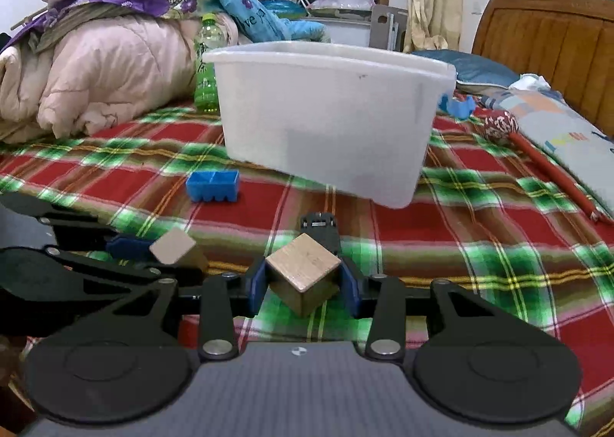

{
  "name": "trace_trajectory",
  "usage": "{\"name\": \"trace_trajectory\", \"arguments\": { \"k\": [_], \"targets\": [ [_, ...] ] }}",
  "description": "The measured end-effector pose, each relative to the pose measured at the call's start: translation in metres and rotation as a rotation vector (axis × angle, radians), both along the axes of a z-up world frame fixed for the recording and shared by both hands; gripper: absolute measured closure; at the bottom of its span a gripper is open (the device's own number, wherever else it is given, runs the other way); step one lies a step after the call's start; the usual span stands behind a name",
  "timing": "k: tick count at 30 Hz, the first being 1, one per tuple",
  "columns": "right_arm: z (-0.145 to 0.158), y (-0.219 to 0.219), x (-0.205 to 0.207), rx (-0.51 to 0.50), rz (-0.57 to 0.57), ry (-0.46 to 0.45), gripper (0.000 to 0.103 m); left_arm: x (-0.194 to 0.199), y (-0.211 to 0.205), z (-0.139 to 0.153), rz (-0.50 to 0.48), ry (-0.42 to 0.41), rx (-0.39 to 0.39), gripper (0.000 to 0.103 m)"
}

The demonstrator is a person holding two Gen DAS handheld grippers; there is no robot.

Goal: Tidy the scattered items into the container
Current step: 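Carry both wooden blocks over the bin and open both tools to drop them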

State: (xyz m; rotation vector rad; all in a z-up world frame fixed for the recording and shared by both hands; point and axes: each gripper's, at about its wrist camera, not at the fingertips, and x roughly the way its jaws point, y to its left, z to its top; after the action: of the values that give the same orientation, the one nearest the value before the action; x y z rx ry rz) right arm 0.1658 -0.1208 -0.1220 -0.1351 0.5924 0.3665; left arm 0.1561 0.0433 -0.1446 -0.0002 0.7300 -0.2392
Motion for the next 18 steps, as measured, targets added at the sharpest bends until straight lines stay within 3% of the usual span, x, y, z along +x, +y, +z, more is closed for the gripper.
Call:
{"name": "trace_trajectory", "arguments": {
  "k": [4, 9, 18],
  "targets": [
    [-0.002, 0.001, -0.003, -0.010, 0.011, 0.004, 0.059, -0.005, 0.008, 0.013, 0.012, -0.043, -0.038, 0.070],
    [0.011, 0.001, 0.003, -0.005, 0.007, -0.026, 0.059, 0.001, 0.012, 0.063, 0.004, -0.149, -0.046, 0.070],
    [0.078, 0.003, 0.032, -0.007, 0.004, -0.179, 0.059, 0.035, 0.008, 0.143, -0.010, -0.304, -0.016, 0.070]
  ]
}}
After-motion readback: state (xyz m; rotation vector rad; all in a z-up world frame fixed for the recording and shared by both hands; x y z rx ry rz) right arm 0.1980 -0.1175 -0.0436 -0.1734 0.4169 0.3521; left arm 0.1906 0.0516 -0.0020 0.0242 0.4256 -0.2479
